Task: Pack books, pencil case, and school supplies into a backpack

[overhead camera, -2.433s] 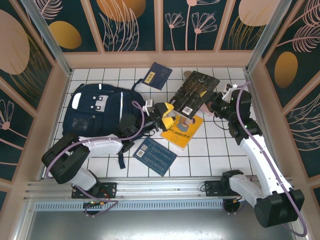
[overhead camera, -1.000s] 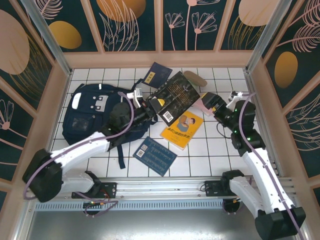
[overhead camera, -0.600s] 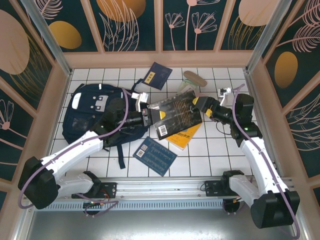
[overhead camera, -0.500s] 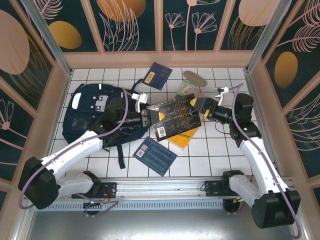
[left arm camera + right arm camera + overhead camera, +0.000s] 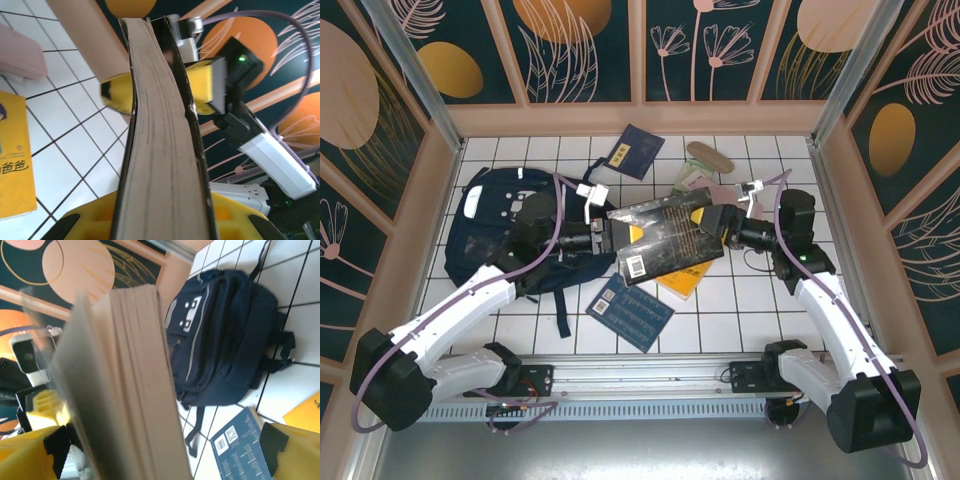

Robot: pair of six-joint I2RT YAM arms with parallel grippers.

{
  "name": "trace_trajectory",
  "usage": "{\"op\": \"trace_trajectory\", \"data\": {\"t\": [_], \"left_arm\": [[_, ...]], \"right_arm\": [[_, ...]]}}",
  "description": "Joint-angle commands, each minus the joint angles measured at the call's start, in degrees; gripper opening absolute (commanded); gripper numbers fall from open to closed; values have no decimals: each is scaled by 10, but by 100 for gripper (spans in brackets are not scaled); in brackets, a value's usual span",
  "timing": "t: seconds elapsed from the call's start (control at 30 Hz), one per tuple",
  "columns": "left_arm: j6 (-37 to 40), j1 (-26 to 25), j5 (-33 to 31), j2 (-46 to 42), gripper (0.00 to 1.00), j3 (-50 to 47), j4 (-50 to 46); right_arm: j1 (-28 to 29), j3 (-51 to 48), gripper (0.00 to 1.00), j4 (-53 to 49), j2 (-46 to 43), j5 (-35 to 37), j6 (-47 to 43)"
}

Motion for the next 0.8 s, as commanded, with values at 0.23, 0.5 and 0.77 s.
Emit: {"op": "trace_trajectory", "data": {"t": [0.23,0.5,0.77], "left_arm": [[35,7,14,-3,0,26,2],[67,15,8,28,0,58,-79],[179,35,-250,61,65,144,-343]], "right_arm": [[27,8,77,44,-32,-84,33],[26,11,22,37,-37,-71,25],[-19,22,0,-81,-59,61,-48]]}}
